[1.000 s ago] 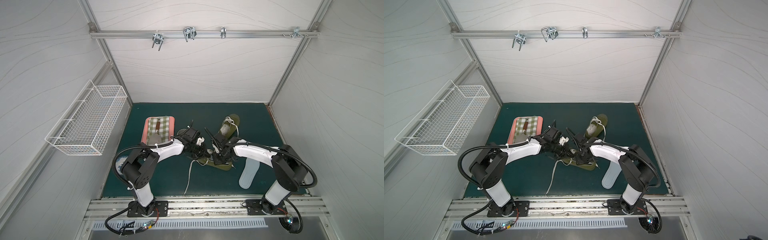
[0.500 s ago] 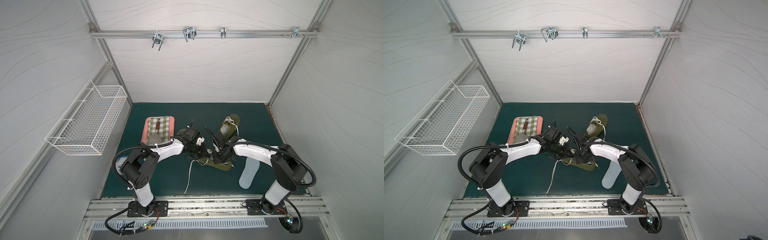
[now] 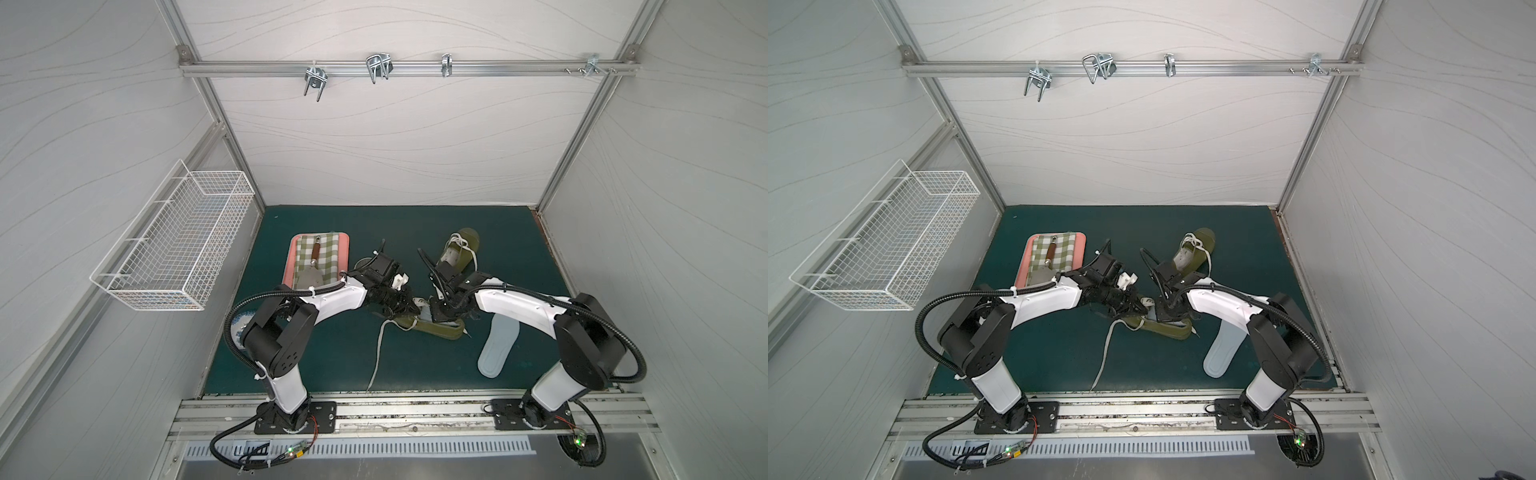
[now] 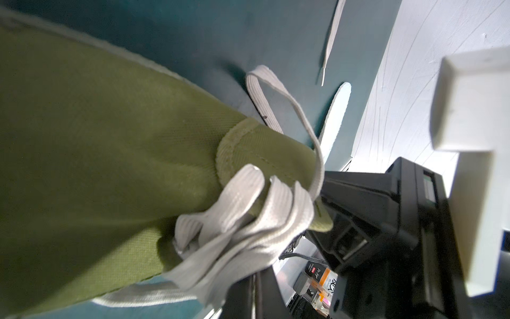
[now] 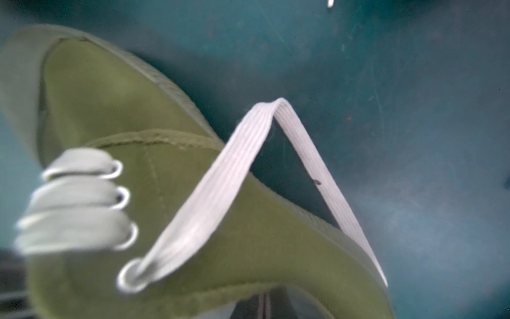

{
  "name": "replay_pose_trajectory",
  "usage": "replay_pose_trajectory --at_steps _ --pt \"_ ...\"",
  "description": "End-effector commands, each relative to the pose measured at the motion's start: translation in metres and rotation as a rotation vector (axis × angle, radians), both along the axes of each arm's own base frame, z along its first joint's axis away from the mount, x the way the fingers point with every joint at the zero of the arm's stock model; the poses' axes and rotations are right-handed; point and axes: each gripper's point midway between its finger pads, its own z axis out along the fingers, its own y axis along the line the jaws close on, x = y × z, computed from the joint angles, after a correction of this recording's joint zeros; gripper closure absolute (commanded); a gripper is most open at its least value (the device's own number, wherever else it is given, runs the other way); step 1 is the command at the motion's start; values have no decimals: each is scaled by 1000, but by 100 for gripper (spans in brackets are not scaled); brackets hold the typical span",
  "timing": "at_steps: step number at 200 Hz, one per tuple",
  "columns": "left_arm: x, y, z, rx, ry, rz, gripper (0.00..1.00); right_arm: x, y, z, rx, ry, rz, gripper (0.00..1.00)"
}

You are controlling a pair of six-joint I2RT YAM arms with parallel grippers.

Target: Insert the insole into the shoe

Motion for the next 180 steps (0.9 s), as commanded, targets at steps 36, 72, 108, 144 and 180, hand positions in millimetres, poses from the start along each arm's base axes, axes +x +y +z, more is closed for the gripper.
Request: replay_pose_trajectory --at_steps 36,72,108,144,180 --pt "10 -7 14 -33 -28 -3 100 -40 12 3 25 78 67 100" --pt "11 -10 14 -32 -25 -23 100 -41 15 -30 109 203 0 100" --pt "13 2 12 113 -72 -141 100 -19 -3 51 131 -16 -44 97" --pt "25 24 10 338 -153 -328 100 -11 -36 97 168 -102 -102 86" --pt "50 42 14 500 -311 -487 100 -1 -73 110 186 -131 -178 82"
